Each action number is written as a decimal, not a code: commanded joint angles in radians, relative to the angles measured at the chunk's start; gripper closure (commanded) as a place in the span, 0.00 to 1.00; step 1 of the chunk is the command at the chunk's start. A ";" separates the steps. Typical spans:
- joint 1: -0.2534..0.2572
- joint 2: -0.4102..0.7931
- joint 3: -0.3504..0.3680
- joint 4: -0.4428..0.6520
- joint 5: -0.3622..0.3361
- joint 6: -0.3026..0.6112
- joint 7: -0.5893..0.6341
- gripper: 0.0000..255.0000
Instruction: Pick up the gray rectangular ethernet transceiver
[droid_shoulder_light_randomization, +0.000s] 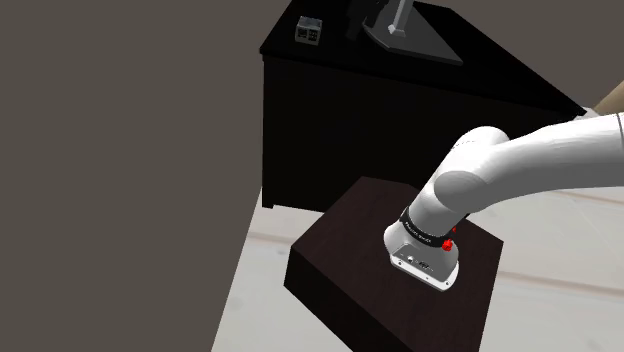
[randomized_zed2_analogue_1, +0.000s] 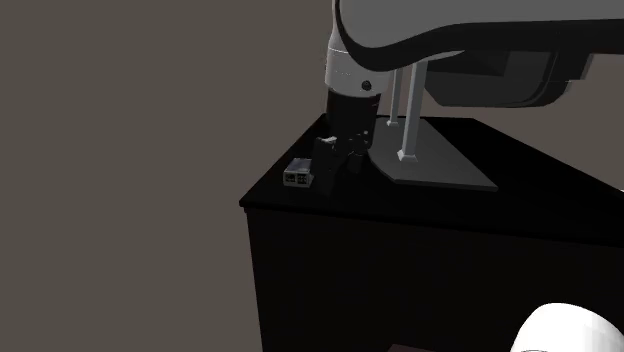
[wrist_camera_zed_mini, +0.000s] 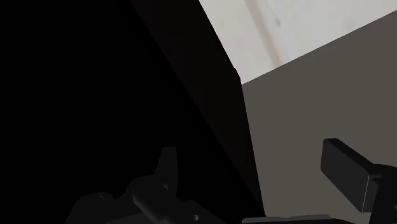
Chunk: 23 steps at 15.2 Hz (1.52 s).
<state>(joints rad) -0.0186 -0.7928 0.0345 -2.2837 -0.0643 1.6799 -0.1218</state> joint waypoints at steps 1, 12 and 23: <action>0.000 0.000 0.000 0.000 0.000 0.000 0.000 0.00; -0.119 0.526 0.011 0.384 0.056 -0.003 0.332 0.00; -0.150 0.700 -0.009 0.461 0.081 0.044 0.438 0.00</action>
<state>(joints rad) -0.1702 -0.0913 0.0238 -1.8053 0.0163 1.7084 0.3140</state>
